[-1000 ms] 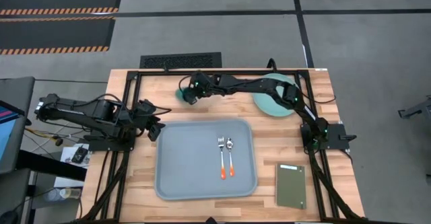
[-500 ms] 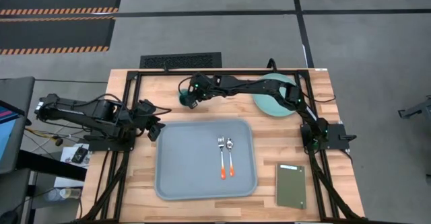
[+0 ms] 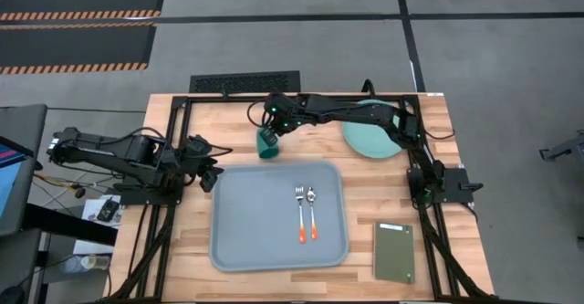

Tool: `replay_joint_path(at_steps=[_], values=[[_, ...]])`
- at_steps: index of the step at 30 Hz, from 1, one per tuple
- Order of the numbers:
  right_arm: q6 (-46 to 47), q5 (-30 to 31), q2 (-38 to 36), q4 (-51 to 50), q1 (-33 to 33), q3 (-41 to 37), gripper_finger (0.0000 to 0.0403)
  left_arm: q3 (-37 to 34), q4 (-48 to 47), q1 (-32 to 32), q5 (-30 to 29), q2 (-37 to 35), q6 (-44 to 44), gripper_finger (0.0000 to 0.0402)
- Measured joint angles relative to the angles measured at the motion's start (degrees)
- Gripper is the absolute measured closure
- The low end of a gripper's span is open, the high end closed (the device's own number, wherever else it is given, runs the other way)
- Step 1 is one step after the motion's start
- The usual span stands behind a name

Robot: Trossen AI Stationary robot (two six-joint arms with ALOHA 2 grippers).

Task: Pick and place plate/cup/fork/spoon on tray
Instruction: Put the green cup on the top left of the gray tray

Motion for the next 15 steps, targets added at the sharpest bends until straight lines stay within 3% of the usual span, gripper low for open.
replay_joint_path(at_steps=[4, 8, 15], values=[[-4.84, 0.37, -0.1, -0.07, 0.25, -0.02, 0.0388, 0.0, -0.03, 0.01, -0.02, 0.0, 0.55, 0.0221], [-13.51, 2.81, -0.1, -2.78, 2.88, -0.04, 0.0339, 0.0, -0.07, 0.01, 0.0, 0.0, 0.92, 0.0221], [-22.45, 17.42, -0.1, -4.37, 12.38, -0.07, 0.0246, 0.0, -0.47, 0.01, -0.07, 0.02, 2.2, 0.0221]])
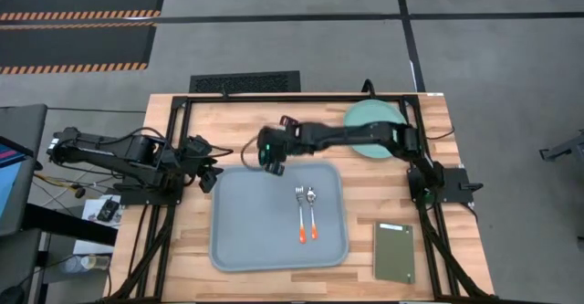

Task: Pick and place plate/cup/fork/spoon on tray
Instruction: Put the green cup on the top left of the gray tray

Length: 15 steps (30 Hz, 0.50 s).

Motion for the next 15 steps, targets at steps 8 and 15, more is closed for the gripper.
replay_joint_path(at_steps=[8, 15], values=[[4.47, 9.75, 0.07, 6.2, 6.72, -4.99, 0.0188, 0.0, 0.02, 0.0, -1.32, -0.02, 0.05, 0.0221], [7.18, 13.4, 0.13, 15.4, 5.71, -12.4, 0.0188, 0.0, 0.02, 0.0, -1.86, 0.0, 0.1, 0.0221]])
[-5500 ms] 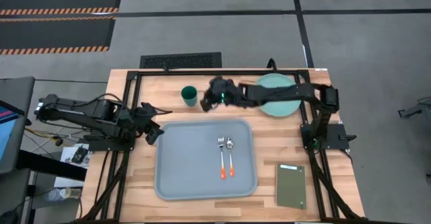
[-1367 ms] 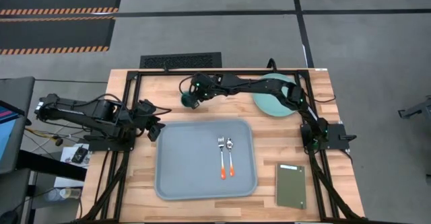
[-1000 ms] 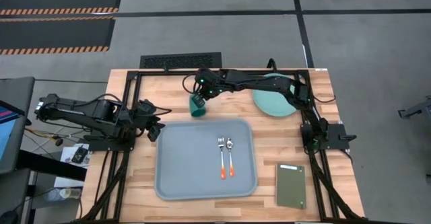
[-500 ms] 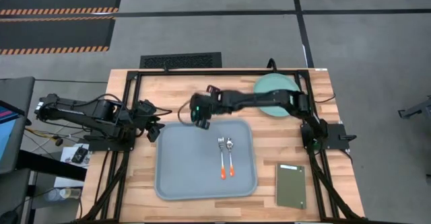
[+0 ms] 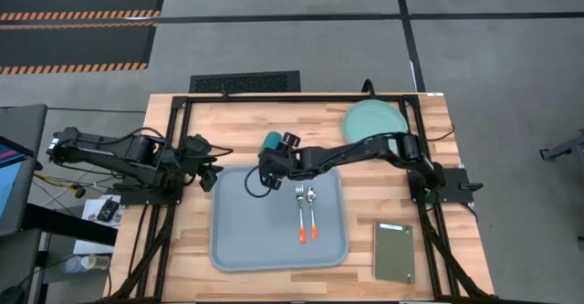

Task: Pick and place plate/cup/fork/spoon on tray
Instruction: Put the green cup on the top left of the gray tray

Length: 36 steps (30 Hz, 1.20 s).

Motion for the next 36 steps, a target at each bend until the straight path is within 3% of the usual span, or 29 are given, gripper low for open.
replay_joint_path(at_steps=[15, 21, 36], values=[[-0.46, 0.11, 0.0, 8.1, -1.66, -4.95, 0.0195, 0.0, 0.0, -0.01, -1.49, -0.01, -0.02, 0.0221], [-3.48, 3.95, -0.02, 9.09, -0.99, -4.95, 0.0202, 0.0, 0.0, -0.02, -1.73, 0.0, 0.07, 0.0221], [-3.62, -0.13, 0.0, 10.87, -0.65, -4.93, 0.0204, 0.0, 0.0, -0.02, -2.58, -0.02, 0.81, 0.0221]])
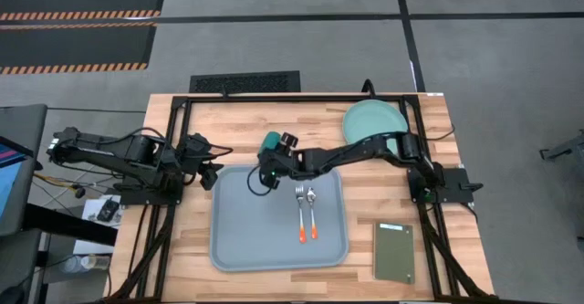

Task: Pick and place plate/cup/fork/spoon on tray
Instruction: Put the green cup on the top left of the gray tray

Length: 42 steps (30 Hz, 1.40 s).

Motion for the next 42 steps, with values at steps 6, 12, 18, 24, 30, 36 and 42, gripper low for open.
replay_joint_path(at_steps=[6, 12, 18, 24, 30, 36, 42], values=[[-0.5, 1.18, 0.13, 0.06, -0.36, 0.02, 0.0204, 0.0, 0.0, 0.0, -0.37, 0.02, 0.61, 0.0221], [-0.83, 0.32, 4.15, 3.68, -0.95, 0.24, 0.0205, -0.02, 0.0, 0.01, -0.37, 0.02, 0.59, 0.0221], [-0.91, 2.96, 4.92, 2.31, -0.33, 0.09, 0.0206, -0.04, 0.15, 0.01, -0.38, 0.0, 0.55, 0.0221], [-2.17, 4.41, 4.88, 3.39, -0.6, 0.09, 0.0218, -0.04, 0.3, 0.02, -1.57, 0.02, 0.5, 0.0221], [-3.29, 0.87, 4.03, 1.84, 0.58, 1.84, 0.0223, -2.31, 2.27, 0.03, -1.97, -0.04, -0.44, 0.0221], [-1.25, -5.0, 0.64, -2.89, 0.9, 4.15, 0.022, -12.14, 13.59, 1.49, 1.15, -0.07, -2.56, 0.0221], [-2.67, -17.14, -3.59, -3.43, -1.87, 4.15, 0.0224, -21.64, 34.22, 4.04, 8.06, -2.5, 1.34, 0.0221]])
